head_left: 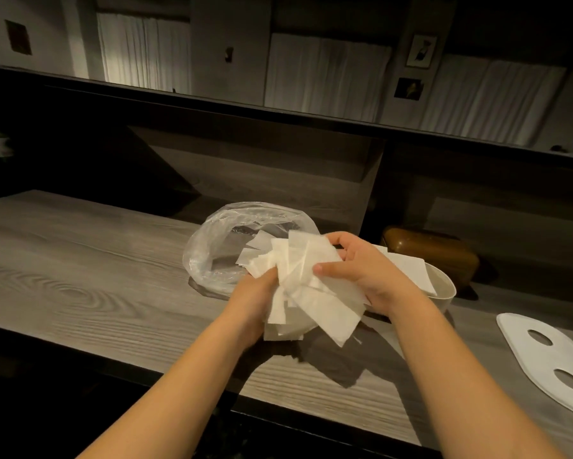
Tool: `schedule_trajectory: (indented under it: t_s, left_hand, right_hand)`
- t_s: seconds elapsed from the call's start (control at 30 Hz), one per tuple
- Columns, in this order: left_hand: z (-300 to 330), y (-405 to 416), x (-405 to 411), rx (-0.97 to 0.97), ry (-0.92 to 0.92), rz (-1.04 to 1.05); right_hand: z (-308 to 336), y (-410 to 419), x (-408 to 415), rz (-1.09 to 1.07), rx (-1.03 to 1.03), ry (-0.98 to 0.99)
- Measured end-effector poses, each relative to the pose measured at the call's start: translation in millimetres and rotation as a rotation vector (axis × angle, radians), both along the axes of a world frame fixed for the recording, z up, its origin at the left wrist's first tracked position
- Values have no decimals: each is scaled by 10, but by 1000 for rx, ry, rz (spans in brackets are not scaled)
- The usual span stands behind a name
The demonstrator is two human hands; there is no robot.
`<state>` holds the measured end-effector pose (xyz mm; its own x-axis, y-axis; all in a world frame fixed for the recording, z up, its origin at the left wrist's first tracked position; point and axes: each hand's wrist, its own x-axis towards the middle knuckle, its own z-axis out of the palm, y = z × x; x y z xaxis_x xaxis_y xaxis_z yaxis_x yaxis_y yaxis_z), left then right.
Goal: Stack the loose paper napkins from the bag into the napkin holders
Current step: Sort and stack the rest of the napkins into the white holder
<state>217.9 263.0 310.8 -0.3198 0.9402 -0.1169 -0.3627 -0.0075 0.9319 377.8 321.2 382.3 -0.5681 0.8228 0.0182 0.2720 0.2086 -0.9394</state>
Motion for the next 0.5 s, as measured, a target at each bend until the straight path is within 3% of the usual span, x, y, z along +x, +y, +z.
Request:
schedule_trajectory:
  t_s: [0.1, 0.23, 0.37, 0.43, 0.5]
  left_hand:
    - [14, 13, -28, -36, -267, -73]
    - [9, 13, 9, -50, -108, -3]
    - [14, 41, -31, -51, -196, 100]
    - [-4, 55, -66, -32, -221, 134]
    - [-23, 56, -72, -2, -203, 171]
  right_hand:
    - [-52, 3, -112, -74, 147, -255]
    - [-79, 4, -133, -110, 239, -364]
    - [5, 2, -4, -97, 245, -495]
    - [28, -5, 80, -79, 206, -457]
    - [63, -12, 124, -102, 104, -250]
